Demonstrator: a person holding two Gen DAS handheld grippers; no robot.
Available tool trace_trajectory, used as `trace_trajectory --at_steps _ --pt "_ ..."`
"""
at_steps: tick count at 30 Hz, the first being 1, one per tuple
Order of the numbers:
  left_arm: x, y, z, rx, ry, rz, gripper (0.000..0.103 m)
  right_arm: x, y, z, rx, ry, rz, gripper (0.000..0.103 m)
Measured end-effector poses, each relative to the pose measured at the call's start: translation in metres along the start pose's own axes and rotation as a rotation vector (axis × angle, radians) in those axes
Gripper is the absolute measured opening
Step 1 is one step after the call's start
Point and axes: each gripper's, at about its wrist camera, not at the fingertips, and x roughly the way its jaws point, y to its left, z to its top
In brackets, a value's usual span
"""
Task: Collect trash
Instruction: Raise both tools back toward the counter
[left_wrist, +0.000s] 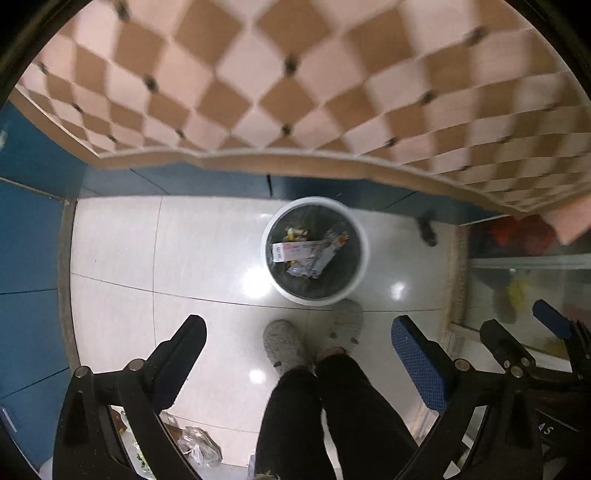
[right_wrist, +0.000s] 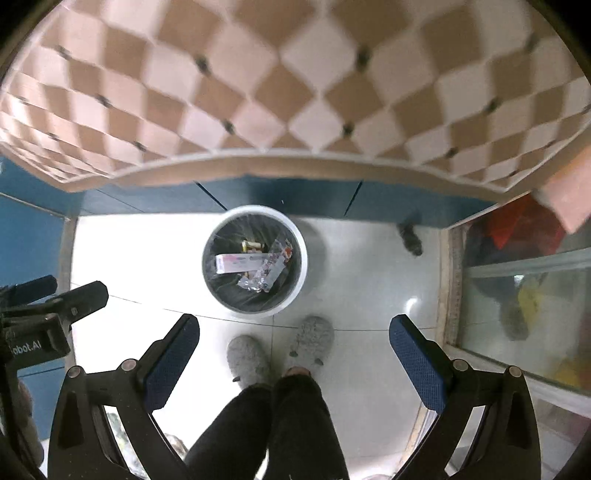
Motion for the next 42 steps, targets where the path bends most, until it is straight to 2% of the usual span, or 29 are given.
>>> trace_trajectory --at_steps 4,7,10,13,16,19,22,25,27,28,29,30,31,32,34,35,38,40,41,42 --pt "-0.074 -0.006 -0.009 0.021 -0.041 -0.055 0.102 -0.082 0.0 -0.002 0.005 -0.039 0.02 0.103" --pt "-0.126 -0.012 -0.004 0.031 -0.113 -0.074 0.102 -0.14 0.0 -0.002 0.028 -0.082 0.049 0.103" --pt "-0.178 -0.019 0.022 0.041 -0.207 -0.069 0.102 -0.192 -0.005 0.007 0.078 -0.14 0.089 0.103" --pt "-0.209 -0.029 0.062 0.041 -0.281 -0.059 0.102 -0.23 -0.021 0.03 0.161 -0.215 0.137 0.103" --pt "-0.217 -0.041 0.11 0.032 -0.302 -0.04 0.102 -0.247 -0.037 0.062 0.23 -0.262 0.156 0.103" --pt "-0.206 -0.049 0.161 0.011 -0.276 -0.045 0.102 -0.247 -0.06 0.106 0.296 -0.289 0.174 0.103" --pt "-0.181 -0.056 0.211 -0.04 -0.218 -0.089 0.101 -0.243 -0.082 0.153 0.32 -0.294 0.18 0.103" --pt "-0.138 -0.071 0.255 -0.098 -0.141 -0.139 0.101 -0.223 -0.099 0.205 0.345 -0.266 0.201 0.103" --pt "-0.112 -0.079 0.279 -0.125 -0.109 -0.141 0.087 -0.205 -0.111 0.248 0.346 -0.239 0.204 0.103" --pt "-0.102 -0.082 0.287 -0.128 -0.092 -0.133 0.073 -0.194 -0.117 0.271 0.332 -0.231 0.21 0.103" --pt "-0.099 -0.087 0.294 -0.125 -0.093 -0.102 0.072 -0.187 -0.12 0.286 0.323 -0.228 0.206 0.103" --pt "-0.105 -0.094 0.299 -0.106 -0.129 -0.086 0.067 -0.181 -0.121 0.306 0.31 -0.228 0.19 0.103" --pt "-0.106 -0.099 0.303 -0.085 -0.136 -0.069 0.038 -0.173 -0.121 0.328 0.289 -0.228 0.172 0.103" --pt "-0.104 -0.1 0.306 -0.099 -0.129 -0.055 0.025 -0.164 -0.119 0.349 0.261 -0.221 0.151 0.103" --pt "-0.106 -0.094 0.307 -0.135 -0.144 -0.078 0.021 -0.147 -0.116 0.383 0.235 -0.194 0.129 0.103" --pt "-0.106 -0.092 0.307 -0.144 -0.152 -0.076 0.002 -0.14 -0.115 0.393 0.231 -0.183 0.137 0.103" --pt "-0.108 -0.08 0.308 -0.158 -0.17 -0.047 0.0 -0.101 -0.098 0.432 0.175 -0.11 0.099 0.103" --pt "-0.11 -0.075 0.31 -0.146 -0.187 0.012 0.0 -0.078 -0.08 0.447 0.122 -0.06 0.066 0.103" --pt "-0.11 -0.072 0.312 -0.143 -0.191 0.037 0.0 -0.077 -0.071 0.45 0.092 -0.08 0.013 0.103" --pt "-0.109 -0.068 0.313 -0.151 -0.195 0.046 0.0 -0.073 -0.06 0.453 0.054 -0.076 -0.002 0.103"
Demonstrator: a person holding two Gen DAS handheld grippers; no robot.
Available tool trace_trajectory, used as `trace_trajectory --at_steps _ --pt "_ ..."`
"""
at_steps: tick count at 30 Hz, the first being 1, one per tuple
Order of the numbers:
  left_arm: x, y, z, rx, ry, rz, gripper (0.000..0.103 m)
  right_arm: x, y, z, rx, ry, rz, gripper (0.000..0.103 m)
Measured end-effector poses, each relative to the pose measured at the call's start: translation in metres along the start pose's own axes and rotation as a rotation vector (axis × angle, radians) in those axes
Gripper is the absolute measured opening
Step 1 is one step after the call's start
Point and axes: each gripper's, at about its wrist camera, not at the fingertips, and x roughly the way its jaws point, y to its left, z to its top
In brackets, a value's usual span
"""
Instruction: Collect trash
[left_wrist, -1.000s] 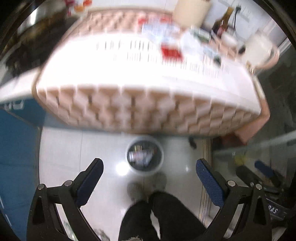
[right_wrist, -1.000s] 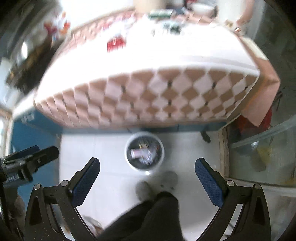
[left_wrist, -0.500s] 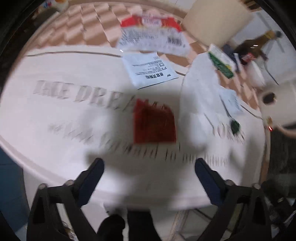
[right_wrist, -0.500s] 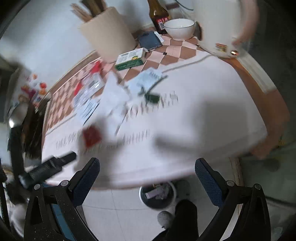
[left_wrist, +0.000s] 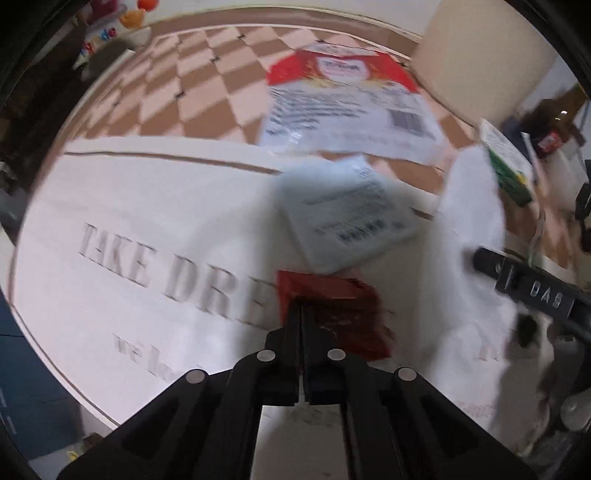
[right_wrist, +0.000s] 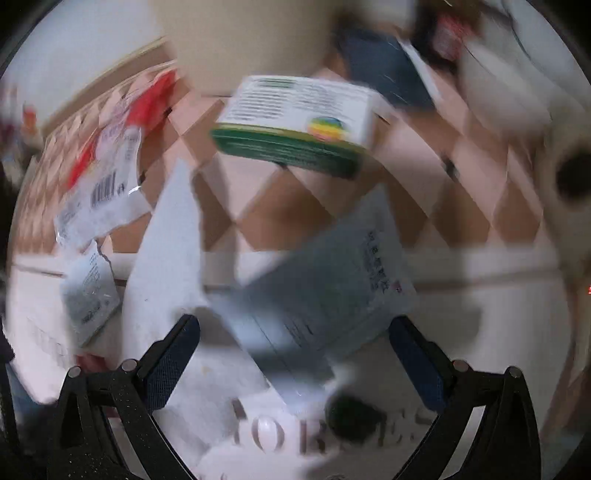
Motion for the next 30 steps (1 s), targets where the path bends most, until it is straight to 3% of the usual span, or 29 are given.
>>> trace_trajectory --at_steps 1,5,7,8,9,10,15,20,26,30 --pt "0.0 0.003 0.002 -0.01 -0.003 -0.006 0.0 0.005 0.01 0.002 -0.028 0.008 -0.063 0.103" --pt "0.0 0.007 0.009 -0.026 -0.006 -0.004 0.0 0.006 0.018 0.005 -0.014 -0.037 -0.059 0.103" --pt "0.0 0.009 0.012 -0.034 -0.007 -0.007 0.0 0.003 0.022 0.003 -0.056 -0.09 -0.049 0.094" --pt "-0.002 0.01 0.011 -0.037 -0.007 -0.009 0.0 0.0 0.023 0.002 -0.073 -0.117 -0.045 0.072" --pt "-0.003 0.011 0.012 -0.039 -0.009 -0.009 0.0 -0.006 0.026 0.001 -0.09 -0.15 -0.04 0.015" --pt "-0.005 0.012 0.013 -0.04 -0.01 -0.011 0.0 -0.008 0.027 0.002 -0.098 -0.145 -0.021 0.004" --pt "-0.04 0.028 0.013 -0.014 -0.063 -0.031 0.0 -0.012 0.011 0.001 -0.027 -0.145 0.081 0.001" --pt "-0.08 0.031 0.009 0.02 -0.15 -0.076 0.0 -0.057 -0.01 -0.017 0.055 -0.21 0.196 0.001" --pt "-0.115 0.036 -0.002 0.088 -0.221 -0.162 0.0 -0.132 -0.023 -0.078 0.093 -0.296 0.25 0.001" --pt "-0.137 0.052 -0.031 0.139 -0.224 -0.21 0.0 -0.173 -0.021 -0.13 0.137 -0.355 0.243 0.001"
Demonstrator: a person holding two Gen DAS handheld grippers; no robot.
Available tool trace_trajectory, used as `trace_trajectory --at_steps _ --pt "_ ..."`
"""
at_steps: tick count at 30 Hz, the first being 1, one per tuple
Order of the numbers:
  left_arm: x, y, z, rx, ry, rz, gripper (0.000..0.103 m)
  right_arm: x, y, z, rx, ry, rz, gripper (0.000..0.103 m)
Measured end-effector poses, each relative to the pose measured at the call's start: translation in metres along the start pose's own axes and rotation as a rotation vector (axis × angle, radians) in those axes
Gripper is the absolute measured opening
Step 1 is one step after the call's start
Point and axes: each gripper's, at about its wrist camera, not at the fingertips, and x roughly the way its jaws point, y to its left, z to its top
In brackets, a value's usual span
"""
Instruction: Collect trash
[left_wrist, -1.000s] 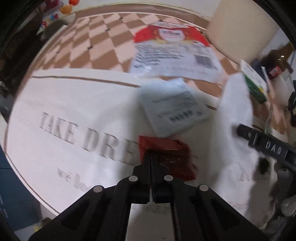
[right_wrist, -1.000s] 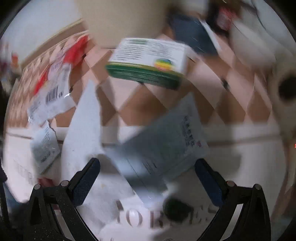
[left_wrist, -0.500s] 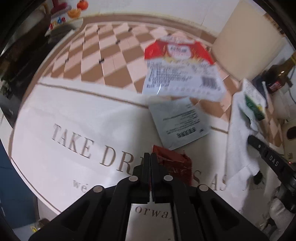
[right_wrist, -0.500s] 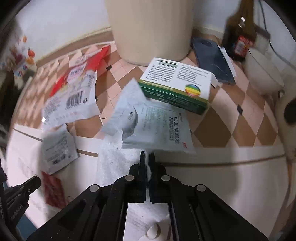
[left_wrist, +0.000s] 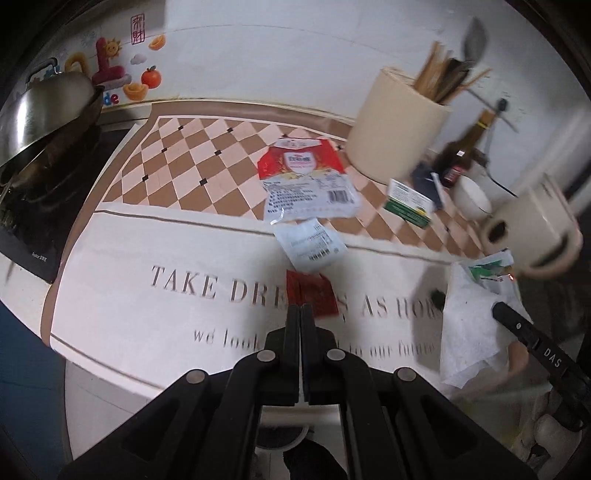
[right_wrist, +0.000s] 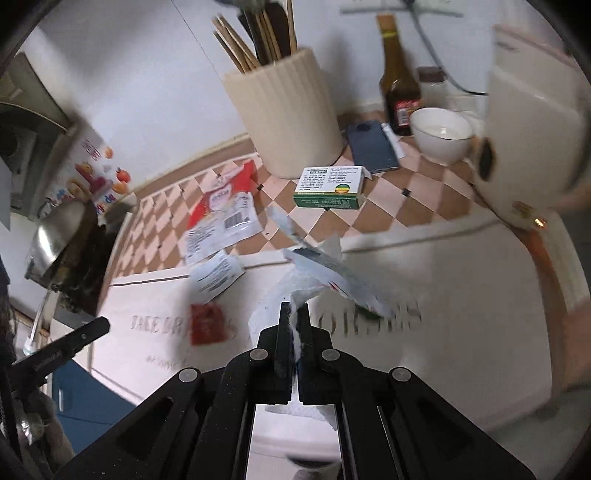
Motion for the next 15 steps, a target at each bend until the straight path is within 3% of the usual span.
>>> trace_trajectory --at_steps 4,6,7,9,10,11,13,15 --pt "-0.004 0.011 -0.017 0.023 0.029 -0.046 0.0 -0.042 0.008 -0.037 0.037 -0.063 -0.03 0.001" --pt "0.011 0.019 -0.02 0.006 0.056 -0.064 0.002 -0.039 0.016 -0.045 0.022 -0.069 -0.057 0.001" --pt "0.024 0.022 -0.02 -0.003 0.074 -0.079 0.005 -0.031 0.017 -0.047 0.019 -0.065 -0.073 0.001" --pt "0.06 0.029 -0.02 -0.036 0.132 -0.1 0.02 0.001 0.011 -0.044 0.012 -0.027 -0.112 0.001" --pt "0.079 0.032 -0.02 -0.056 0.159 -0.119 0.037 0.022 0.003 -0.043 0.026 0.004 -0.135 0.001" --pt "0.095 0.034 -0.019 -0.072 0.183 -0.142 0.045 0.037 -0.003 -0.042 0.04 0.031 -0.146 0.001" --pt "0.126 0.037 -0.014 -0.114 0.225 -0.185 0.045 0.064 -0.02 -0.041 0.082 0.074 -0.169 0.001" --pt "0.149 0.035 -0.007 -0.15 0.254 -0.213 0.045 0.071 -0.029 -0.038 0.116 0.062 -0.145 0.001"
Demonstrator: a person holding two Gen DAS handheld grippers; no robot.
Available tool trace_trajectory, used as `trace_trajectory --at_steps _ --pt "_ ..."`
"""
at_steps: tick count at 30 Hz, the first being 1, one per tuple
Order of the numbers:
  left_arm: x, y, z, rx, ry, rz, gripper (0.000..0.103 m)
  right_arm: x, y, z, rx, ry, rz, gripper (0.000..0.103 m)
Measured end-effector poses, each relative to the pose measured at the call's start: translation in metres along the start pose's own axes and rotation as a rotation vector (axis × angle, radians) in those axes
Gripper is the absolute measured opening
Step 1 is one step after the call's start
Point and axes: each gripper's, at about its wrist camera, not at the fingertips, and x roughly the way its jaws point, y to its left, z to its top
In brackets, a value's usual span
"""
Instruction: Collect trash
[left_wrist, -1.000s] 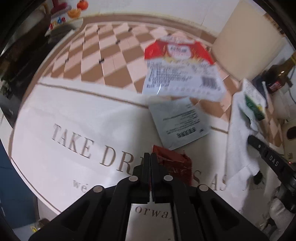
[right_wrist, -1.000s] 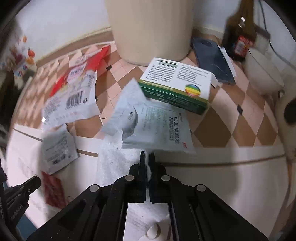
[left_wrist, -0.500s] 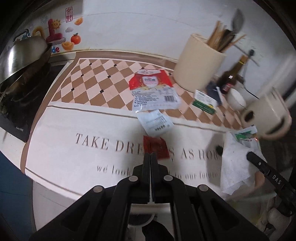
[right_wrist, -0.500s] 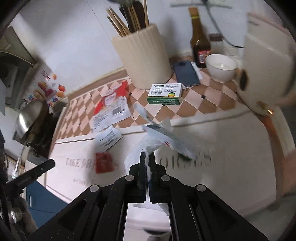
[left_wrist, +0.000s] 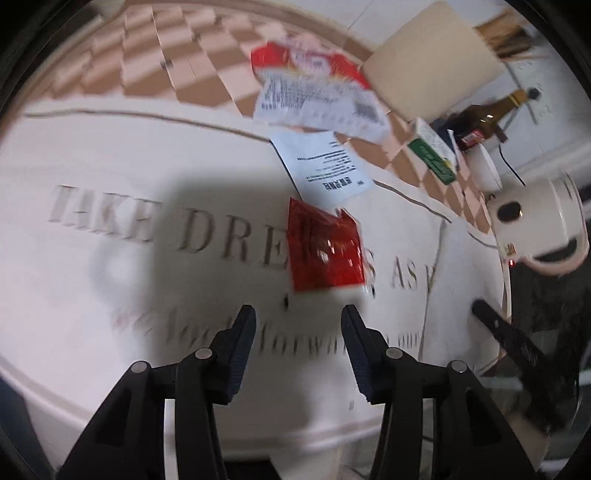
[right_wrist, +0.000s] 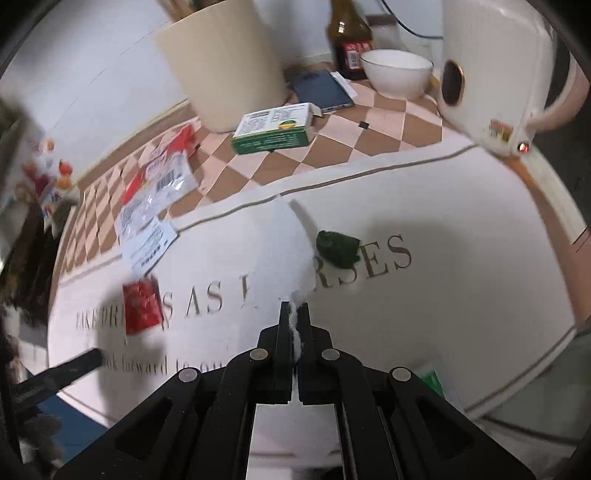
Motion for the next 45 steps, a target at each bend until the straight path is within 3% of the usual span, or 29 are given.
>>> trace_trajectory --at_steps 2,3,5,7,9,11,12,14,17,21,24,28,31,36,40,45 --pt "0.0 -0.009 0.011 0.001 -0.065 -0.036 0.062 0.004 -0.002 0.002 -0.007 -0.007 0.01 0.001" --pt "0.007 -0.015 0.018 0.005 -0.049 -0.04 0.062 0.007 -0.002 0.002 -0.018 -0.008 0.008 0.001" --pt "0.015 -0.032 0.029 0.029 -0.065 0.015 0.069 0.015 -0.004 0.001 -0.02 0.003 0.009 0.001" --pt "0.025 -0.05 0.036 0.096 -0.076 0.089 0.069 0.023 -0.006 0.001 -0.006 0.013 0.028 0.001" --pt "0.033 -0.068 0.036 0.168 -0.09 0.21 0.06 0.027 -0.01 0.001 -0.001 0.015 0.026 0.001" --pt "0.034 -0.08 0.03 0.234 -0.102 0.269 0.034 0.025 -0.012 0.0 0.01 0.009 0.036 0.001" --pt "0.033 -0.084 0.026 0.255 -0.106 0.284 0.027 0.023 -0.013 0.001 0.014 0.004 0.045 0.001" --pt "0.033 -0.093 0.016 0.306 -0.101 0.332 0.023 0.012 -0.016 0.004 0.019 -0.016 0.07 0.001" --pt "0.027 -0.094 -0.001 0.323 -0.085 0.332 0.022 -0.008 -0.02 0.005 0.011 -0.028 0.049 0.001" --pt "0.009 -0.081 -0.041 0.301 -0.033 0.288 0.022 -0.023 -0.049 -0.02 0.065 0.052 0.012 0.001" --pt "-0.005 -0.074 -0.09 0.309 -0.002 0.26 0.022 -0.042 -0.072 -0.056 0.096 0.119 -0.003 0.001" --pt "-0.02 -0.067 -0.148 0.354 0.014 0.228 0.022 -0.083 -0.09 -0.132 0.077 0.184 -0.03 0.001" --pt "-0.007 -0.049 -0.182 0.34 0.046 0.183 0.022 -0.085 -0.091 -0.183 0.076 0.242 -0.007 0.001" --pt "0.091 0.016 -0.222 0.279 0.133 0.18 0.022 -0.006 -0.085 -0.266 0.089 0.343 0.062 0.001" --pt "0.206 0.092 -0.243 0.169 0.276 0.174 0.022 0.102 -0.094 -0.333 0.141 0.37 0.089 0.001" --pt "0.325 0.169 -0.263 0.064 0.385 0.174 0.022 0.236 -0.114 -0.403 0.229 0.431 0.089 0.001"
